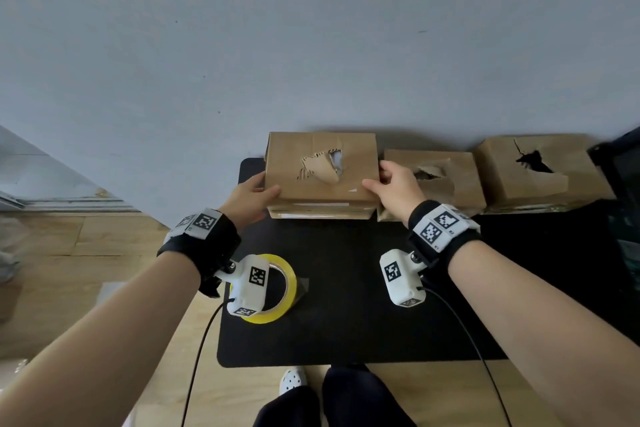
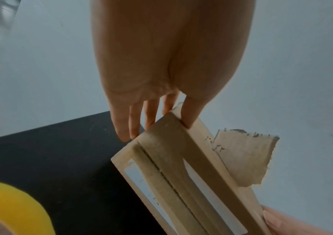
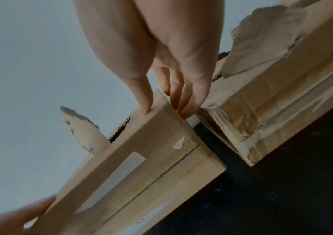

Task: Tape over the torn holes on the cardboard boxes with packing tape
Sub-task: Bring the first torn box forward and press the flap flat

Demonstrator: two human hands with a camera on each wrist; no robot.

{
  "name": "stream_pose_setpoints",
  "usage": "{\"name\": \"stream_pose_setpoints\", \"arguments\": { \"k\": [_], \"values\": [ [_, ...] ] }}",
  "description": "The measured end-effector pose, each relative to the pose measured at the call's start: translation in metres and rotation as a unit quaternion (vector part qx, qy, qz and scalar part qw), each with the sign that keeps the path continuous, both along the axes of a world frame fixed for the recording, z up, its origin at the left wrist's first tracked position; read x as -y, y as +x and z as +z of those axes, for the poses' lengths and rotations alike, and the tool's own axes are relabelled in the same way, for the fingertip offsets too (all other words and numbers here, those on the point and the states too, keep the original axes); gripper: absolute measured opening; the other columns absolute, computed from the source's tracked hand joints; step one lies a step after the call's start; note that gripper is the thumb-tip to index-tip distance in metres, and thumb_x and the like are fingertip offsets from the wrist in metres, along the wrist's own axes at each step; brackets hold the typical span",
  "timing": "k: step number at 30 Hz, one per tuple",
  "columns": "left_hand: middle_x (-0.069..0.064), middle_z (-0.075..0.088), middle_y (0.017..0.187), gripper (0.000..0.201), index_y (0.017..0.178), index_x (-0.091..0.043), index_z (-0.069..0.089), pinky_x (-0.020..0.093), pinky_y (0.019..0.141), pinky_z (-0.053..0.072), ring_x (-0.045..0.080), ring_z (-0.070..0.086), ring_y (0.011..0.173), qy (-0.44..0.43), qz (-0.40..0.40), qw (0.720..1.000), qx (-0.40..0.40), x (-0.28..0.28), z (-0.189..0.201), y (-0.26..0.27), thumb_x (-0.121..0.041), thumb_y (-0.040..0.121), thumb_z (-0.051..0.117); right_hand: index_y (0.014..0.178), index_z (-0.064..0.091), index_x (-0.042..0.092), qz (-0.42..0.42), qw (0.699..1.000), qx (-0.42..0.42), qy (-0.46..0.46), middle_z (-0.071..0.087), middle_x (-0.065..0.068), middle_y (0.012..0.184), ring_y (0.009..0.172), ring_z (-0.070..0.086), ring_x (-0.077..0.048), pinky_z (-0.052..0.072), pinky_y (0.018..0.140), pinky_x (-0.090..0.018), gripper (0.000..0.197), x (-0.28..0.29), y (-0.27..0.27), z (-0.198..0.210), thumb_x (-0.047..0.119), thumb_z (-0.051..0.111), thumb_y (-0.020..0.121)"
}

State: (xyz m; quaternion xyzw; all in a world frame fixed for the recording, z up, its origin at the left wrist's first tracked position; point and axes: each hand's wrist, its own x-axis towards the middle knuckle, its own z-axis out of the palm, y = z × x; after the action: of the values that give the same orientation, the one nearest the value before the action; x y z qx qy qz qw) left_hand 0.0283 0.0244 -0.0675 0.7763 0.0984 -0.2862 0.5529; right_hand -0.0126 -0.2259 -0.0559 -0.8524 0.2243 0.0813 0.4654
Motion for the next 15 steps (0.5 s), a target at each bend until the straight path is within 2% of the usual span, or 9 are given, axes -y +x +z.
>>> {"name": "stream_pose_setpoints", "arguments": {
  "k": [1,3,5,6,7,9,10,12,15],
  "values": [
    [0.003,0.063,0.113,0.046,0.137,-0.026,0.045,0.034,0.088,0.05,0.019,0.06,0.105,-0.009,0.004,1.0,0.001,-0.002,0.005,-0.002,-0.026,0.092,0.056,0.133,0.052,0.008,-0.005,1.0,0.006,0.018,0.061,-0.007,0.124,0.11,0.06,-0.02,0.052,0.09,-0.029,0.046,0.001,-0.004,0.004,0.016,0.064,0.09],
    [0.0,0.065,0.101,0.046,0.136,-0.026,0.045,0.028,0.081,0.053,0.017,0.064,0.096,-0.029,0.016,0.999,0.012,-0.005,0.018,-0.011,-0.021,0.091,0.056,0.127,0.057,0.007,0.004,0.999,0.013,0.046,0.063,-0.005,0.115,0.093,0.062,-0.01,0.049,0.068,-0.011,0.038,0.003,-0.014,0.015,0.011,0.063,0.09],
    [-0.006,0.063,0.094,0.045,0.135,-0.026,0.045,0.02,0.069,0.056,0.01,0.064,0.084,-0.039,0.024,0.999,0.025,-0.009,0.031,-0.023,-0.016,0.093,0.055,0.126,0.058,0.008,0.008,0.998,0.022,0.065,0.063,-0.003,0.11,0.085,0.058,-0.004,0.046,0.061,-0.006,0.037,0.004,-0.026,0.026,0.009,0.064,0.09],
    [-0.007,0.063,0.093,0.044,0.135,-0.025,0.046,0.018,0.065,0.057,0.009,0.064,0.081,-0.041,0.026,0.998,0.03,-0.01,0.036,-0.031,-0.015,0.093,0.054,0.126,0.059,0.009,0.007,0.997,0.025,0.072,0.063,-0.003,0.11,0.087,0.058,-0.005,0.047,0.066,-0.007,0.036,0.004,-0.034,0.031,0.01,0.064,0.09],
    [-0.007,0.063,0.092,0.043,0.134,-0.023,0.047,0.017,0.064,0.057,0.009,0.064,0.08,-0.044,0.028,0.998,0.034,-0.012,0.04,-0.038,-0.015,0.093,0.055,0.125,0.059,0.011,0.006,0.997,0.032,0.077,0.063,-0.003,0.113,0.092,0.059,-0.009,0.049,0.075,-0.013,0.035,0.004,-0.042,0.036,0.012,0.064,0.09],
    [-0.004,0.063,0.094,0.041,0.133,-0.02,0.05,0.019,0.063,0.058,0.011,0.064,0.079,-0.045,0.027,0.998,0.041,-0.016,0.048,-0.055,-0.015,0.092,0.056,0.123,0.061,0.014,-0.002,0.996,0.035,0.086,0.063,-0.003,0.117,0.106,0.059,-0.016,0.05,0.093,-0.033,0.033,0.005,-0.059,0.043,0.018,0.065,0.09],
    [-0.001,0.064,0.097,0.041,0.132,-0.018,0.05,0.02,0.061,0.058,0.012,0.064,0.079,-0.048,0.025,0.998,0.04,-0.018,0.052,-0.063,-0.015,0.092,0.057,0.122,0.061,0.015,-0.008,0.995,0.033,0.095,0.063,-0.003,0.119,0.11,0.059,-0.019,0.049,0.097,-0.04,0.034,0.005,-0.067,0.046,0.02,0.066,0.089],
    [0.002,0.065,0.096,0.039,0.13,-0.016,0.052,0.019,0.057,0.057,0.013,0.065,0.077,-0.059,0.014,0.997,0.041,-0.022,0.06,-0.079,-0.015,0.092,0.057,0.124,0.059,0.015,-0.021,0.991,0.031,0.126,0.062,-0.003,0.12,0.11,0.06,-0.019,0.051,0.094,-0.044,0.036,0.007,-0.086,0.05,0.021,0.067,0.089],
    [0.002,0.067,0.093,0.041,0.131,-0.017,0.051,0.025,0.065,0.059,0.017,0.068,0.081,-0.061,-0.016,0.997,0.045,-0.025,0.066,-0.104,-0.016,0.091,0.059,0.126,0.055,0.013,-0.038,0.983,0.018,0.179,0.062,-0.006,0.117,0.099,0.063,-0.014,0.057,0.074,-0.029,0.037,0.01,-0.118,0.053,0.013,0.064,0.09]
  ]
}}
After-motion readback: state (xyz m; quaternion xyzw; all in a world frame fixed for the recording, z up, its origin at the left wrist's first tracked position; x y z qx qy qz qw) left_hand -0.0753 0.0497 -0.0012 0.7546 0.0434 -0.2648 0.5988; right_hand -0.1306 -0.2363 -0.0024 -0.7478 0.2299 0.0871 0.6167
